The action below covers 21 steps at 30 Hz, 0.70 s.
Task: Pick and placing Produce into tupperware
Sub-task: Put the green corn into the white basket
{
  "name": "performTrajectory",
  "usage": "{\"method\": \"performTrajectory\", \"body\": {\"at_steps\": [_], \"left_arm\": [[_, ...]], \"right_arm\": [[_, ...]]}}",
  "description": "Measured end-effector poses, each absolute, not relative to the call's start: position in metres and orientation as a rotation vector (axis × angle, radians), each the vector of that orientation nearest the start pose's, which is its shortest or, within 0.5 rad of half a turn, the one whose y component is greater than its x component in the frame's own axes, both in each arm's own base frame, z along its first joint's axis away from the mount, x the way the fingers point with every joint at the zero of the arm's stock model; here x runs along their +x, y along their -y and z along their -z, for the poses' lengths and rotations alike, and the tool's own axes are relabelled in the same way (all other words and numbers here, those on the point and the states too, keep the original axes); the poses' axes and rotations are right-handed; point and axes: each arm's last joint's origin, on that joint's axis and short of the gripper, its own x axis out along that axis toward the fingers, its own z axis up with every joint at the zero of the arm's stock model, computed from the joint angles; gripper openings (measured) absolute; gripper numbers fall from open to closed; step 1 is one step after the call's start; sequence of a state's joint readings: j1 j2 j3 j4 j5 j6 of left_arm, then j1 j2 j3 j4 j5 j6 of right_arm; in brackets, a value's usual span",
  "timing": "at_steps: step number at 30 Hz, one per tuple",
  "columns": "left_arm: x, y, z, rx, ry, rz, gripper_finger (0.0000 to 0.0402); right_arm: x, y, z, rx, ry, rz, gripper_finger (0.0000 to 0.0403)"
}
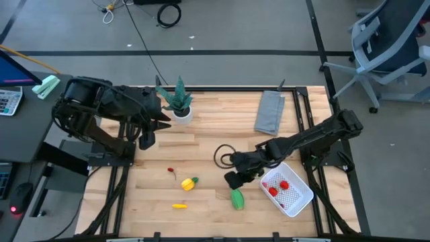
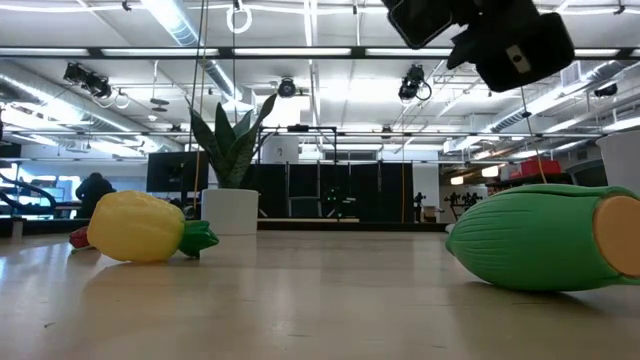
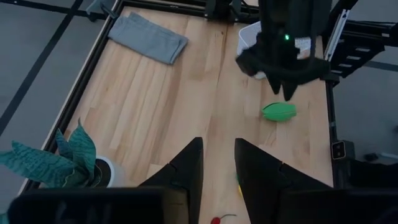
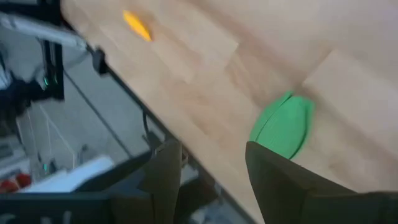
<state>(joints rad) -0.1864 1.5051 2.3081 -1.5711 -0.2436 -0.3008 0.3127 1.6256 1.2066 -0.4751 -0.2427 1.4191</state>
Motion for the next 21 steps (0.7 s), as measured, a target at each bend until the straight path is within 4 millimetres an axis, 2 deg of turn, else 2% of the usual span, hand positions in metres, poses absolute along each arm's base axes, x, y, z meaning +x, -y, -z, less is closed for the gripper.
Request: {"method": "performTrajectory", "body": {"at_steps": [4,9,15,21], "left_arm": [[0.196,0.030,-0.518,-0.103,-0.734,-0.165,0.0094],[0.196,0.030,-0.518,-0.096,-0.733,-0.165,0.0093],[0.196,0.030,-0.518,-0.096,-0.734,-0.165,0.0085],[0.196,0.030,-0.518,-0.096,-0.734,-0.164,0.0083]], "right_arm": [[0.345,-0.118,-0.245,1.222,-1.151,0.152,0.0188],[0.368,-0.123,-0.258,1.112,-1.213,0.162,0.0187],[0.366,-0.128,-0.257,0.990,-1.482,0.313,0.0188],[0.370,-0.131,-0.247,0.999,-1.518,0.348,0.0196]]}}
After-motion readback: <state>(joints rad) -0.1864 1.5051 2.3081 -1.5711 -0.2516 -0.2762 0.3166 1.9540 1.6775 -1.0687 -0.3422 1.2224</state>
